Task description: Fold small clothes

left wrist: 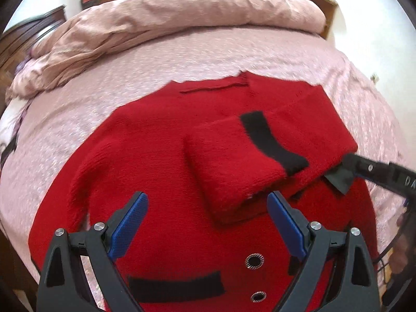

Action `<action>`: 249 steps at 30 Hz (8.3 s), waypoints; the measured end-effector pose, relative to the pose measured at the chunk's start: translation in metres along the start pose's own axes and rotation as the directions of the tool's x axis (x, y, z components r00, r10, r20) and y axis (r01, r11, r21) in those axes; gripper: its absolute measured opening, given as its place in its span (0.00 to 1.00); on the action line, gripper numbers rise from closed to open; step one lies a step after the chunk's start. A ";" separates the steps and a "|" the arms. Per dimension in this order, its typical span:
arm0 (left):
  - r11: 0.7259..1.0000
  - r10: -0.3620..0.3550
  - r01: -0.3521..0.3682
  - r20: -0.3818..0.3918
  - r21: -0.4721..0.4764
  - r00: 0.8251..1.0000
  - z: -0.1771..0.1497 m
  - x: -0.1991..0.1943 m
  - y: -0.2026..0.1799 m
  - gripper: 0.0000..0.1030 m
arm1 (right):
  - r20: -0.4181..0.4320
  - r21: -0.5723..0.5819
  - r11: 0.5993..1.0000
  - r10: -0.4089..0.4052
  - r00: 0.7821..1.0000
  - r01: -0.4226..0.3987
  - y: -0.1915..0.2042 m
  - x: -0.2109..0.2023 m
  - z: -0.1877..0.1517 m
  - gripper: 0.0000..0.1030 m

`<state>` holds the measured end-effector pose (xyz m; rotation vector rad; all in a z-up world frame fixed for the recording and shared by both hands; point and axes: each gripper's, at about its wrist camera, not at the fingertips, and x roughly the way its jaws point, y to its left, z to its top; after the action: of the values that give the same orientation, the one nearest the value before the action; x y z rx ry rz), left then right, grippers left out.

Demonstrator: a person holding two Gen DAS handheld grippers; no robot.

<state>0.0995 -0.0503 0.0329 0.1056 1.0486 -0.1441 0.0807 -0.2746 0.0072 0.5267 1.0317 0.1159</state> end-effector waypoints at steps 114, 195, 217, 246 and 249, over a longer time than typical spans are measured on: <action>0.961 -0.013 0.070 0.209 -0.269 0.978 0.031 0.025 0.155 0.04 | 0.066 -0.192 0.969 -0.148 0.987 0.158 -0.010 0.067 0.072 0.20; 0.793 0.329 -0.313 -0.065 -0.522 0.942 -0.157 0.012 0.270 0.26 | -0.089 -0.292 0.939 -0.215 0.973 0.181 0.034 0.037 -0.038 0.62; 0.776 0.377 -0.160 0.246 -0.609 0.893 -0.106 -0.084 0.280 0.00 | -0.083 -0.249 0.962 -0.141 0.987 0.116 0.033 0.025 -0.040 0.65; 0.620 0.069 0.059 0.129 -0.782 0.989 -0.108 -0.056 0.259 0.32 | -0.058 -0.273 0.957 -0.116 0.992 0.095 0.037 0.014 -0.046 0.65; 0.563 0.100 0.093 0.179 -0.821 0.979 -0.111 -0.047 0.273 0.32 | -0.060 -0.271 0.957 -0.119 0.991 0.099 0.036 0.015 -0.046 0.65</action>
<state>0.0277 0.2387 0.0234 -0.7730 0.8101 0.3605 0.0549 -0.2216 -0.0063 0.2197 1.0971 0.1756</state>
